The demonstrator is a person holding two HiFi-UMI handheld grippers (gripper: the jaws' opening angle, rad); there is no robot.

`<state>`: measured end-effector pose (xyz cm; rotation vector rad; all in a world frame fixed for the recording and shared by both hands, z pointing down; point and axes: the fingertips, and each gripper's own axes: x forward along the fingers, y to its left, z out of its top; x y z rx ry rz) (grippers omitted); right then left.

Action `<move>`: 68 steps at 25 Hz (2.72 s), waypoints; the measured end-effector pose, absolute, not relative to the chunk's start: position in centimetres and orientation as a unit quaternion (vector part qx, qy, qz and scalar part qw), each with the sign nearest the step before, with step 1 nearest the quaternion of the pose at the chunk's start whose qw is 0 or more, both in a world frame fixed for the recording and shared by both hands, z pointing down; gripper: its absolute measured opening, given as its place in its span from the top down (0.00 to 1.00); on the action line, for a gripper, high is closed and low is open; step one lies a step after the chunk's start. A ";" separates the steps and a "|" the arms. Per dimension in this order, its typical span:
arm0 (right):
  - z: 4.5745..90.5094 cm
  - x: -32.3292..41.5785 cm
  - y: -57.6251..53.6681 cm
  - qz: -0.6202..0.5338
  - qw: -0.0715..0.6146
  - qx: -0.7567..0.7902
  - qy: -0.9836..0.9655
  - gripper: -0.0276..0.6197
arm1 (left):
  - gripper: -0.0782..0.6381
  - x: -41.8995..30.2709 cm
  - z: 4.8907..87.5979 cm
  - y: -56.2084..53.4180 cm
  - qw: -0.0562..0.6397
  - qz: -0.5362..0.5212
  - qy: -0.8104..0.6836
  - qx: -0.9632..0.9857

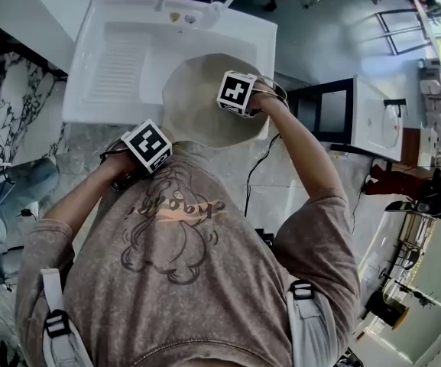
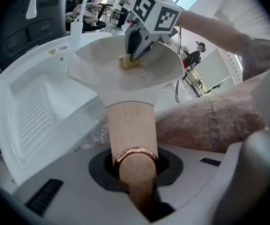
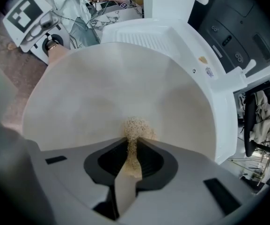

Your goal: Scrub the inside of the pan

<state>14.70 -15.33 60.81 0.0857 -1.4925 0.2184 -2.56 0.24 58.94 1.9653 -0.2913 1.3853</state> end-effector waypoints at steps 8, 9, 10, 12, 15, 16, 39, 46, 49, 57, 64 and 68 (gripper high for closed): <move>59.9 12.6 -10.9 0.124 0.710 -0.021 -0.693 0.84 | 0.79 -2.5 58.9 0.0 0.352 0.538 -0.115 0.757; 59.8 12.1 -10.5 0.125 0.705 -0.026 -0.697 0.84 | 0.79 -2.5 58.9 -0.1 0.352 0.538 -0.115 0.757; 59.8 11.6 -10.1 0.126 0.700 -0.031 -0.702 0.84 | 0.79 -2.5 58.9 -0.1 0.352 0.538 -0.115 0.757; 59.7 10.5 -9.3 0.130 0.689 -0.042 -0.712 0.84 | 0.79 -2.4 58.9 -0.3 0.351 0.538 -0.115 0.758; 59.6 8.5 -8.5 0.138 0.669 -0.055 -0.728 0.84 | 0.79 -2.2 58.9 -0.5 0.352 0.536 -0.114 0.759; 59.6 7.7 -8.3 0.140 0.661 -0.057 -0.735 0.84 | 0.79 -2.2 58.9 -0.6 0.351 0.537 -0.115 0.759; 61.0 4.4 -22.8 0.088 0.567 0.195 -0.795 0.84 | 0.79 -2.6 58.8 -0.2 0.355 0.535 -0.120 0.757; 60.6 8.2 -24.9 0.088 0.579 0.248 -0.772 0.84 | 0.79 -2.9 58.8 0.0 0.364 0.531 -0.123 0.755; 60.3 9.0 -25.0 0.088 0.579 0.257 -0.769 0.84 | 0.79 -3.1 58.8 0.0 0.364 0.532 -0.125 0.754; 59.7 12.4 -23.8 0.077 0.616 0.255 -0.741 0.84 | 0.79 -3.4 58.8 0.1 0.369 0.531 -0.128 0.752; 59.1 14.9 -20.9 0.075 0.650 0.208 -0.727 0.84 | 0.78 -3.5 58.9 0.1 0.371 0.532 -0.125 0.751; 58.4 15.6 -18.8 0.091 0.657 0.170 -0.729 0.84 | 0.78 -3.4 58.9 0.1 0.372 0.532 -0.123 0.751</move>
